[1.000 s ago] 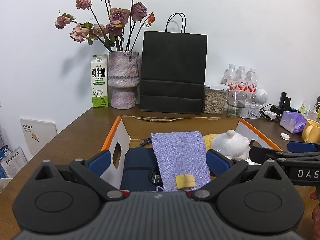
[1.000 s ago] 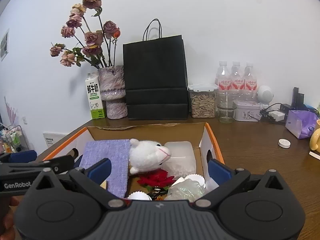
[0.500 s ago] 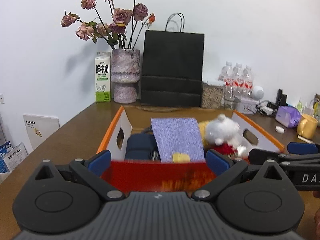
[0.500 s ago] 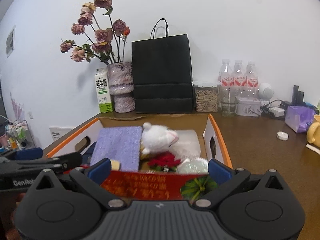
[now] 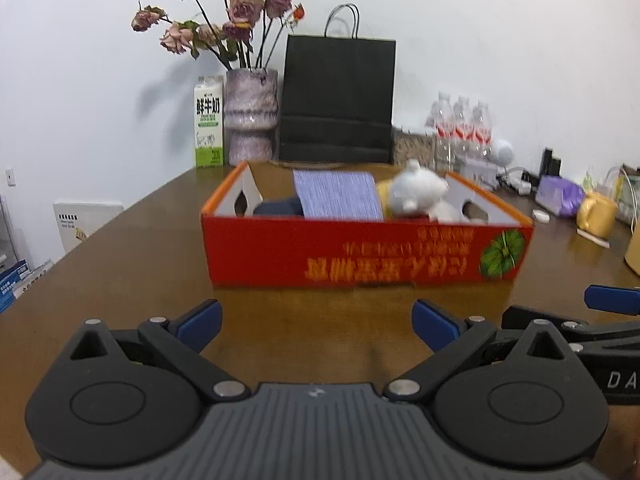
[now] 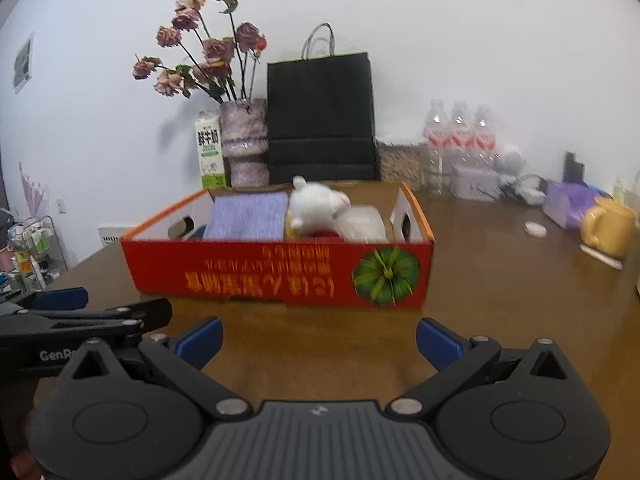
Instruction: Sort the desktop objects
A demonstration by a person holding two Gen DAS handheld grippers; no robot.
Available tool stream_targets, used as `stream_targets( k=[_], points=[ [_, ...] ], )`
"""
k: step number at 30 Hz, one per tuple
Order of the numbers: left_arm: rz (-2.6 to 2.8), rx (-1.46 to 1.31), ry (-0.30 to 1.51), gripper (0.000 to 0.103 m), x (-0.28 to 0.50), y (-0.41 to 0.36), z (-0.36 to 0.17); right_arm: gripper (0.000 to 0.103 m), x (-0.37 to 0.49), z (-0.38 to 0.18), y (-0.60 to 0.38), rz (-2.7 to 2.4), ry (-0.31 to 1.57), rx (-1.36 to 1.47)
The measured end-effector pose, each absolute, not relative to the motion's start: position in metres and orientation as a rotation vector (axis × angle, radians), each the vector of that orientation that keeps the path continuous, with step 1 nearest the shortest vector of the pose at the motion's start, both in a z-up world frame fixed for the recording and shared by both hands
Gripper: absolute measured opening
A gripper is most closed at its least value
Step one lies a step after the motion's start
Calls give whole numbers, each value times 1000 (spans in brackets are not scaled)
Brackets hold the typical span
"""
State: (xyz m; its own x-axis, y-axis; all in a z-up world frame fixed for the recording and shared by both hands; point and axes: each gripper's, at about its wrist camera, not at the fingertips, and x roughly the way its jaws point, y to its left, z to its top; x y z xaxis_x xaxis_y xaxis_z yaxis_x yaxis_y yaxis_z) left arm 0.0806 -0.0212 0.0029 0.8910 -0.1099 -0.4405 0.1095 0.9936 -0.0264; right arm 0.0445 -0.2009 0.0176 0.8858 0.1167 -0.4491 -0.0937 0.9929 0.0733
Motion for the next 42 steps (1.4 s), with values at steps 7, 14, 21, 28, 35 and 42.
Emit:
stream_targets(
  k=[7,14,21,28,35,42],
  points=[
    [-106,63,477,103,66,-30,-5,103,24,7,-201,93,491,43],
    [-92,67,455,103,60,-31,-1,103,19,11,-201,90,479,46],
    [-84,67,453,103,57,-29,-1,103,18,12,-199,88,481,43],
    [-81,66,448,103,56,-28,0,103,17,13,-200,89,478,46],
    [-81,67,449,103,56,-29,0,103,17,13,-200,90,479,47],
    [-82,67,450,103,56,-29,0,103,17,12,-201,89,482,50]
  ],
)
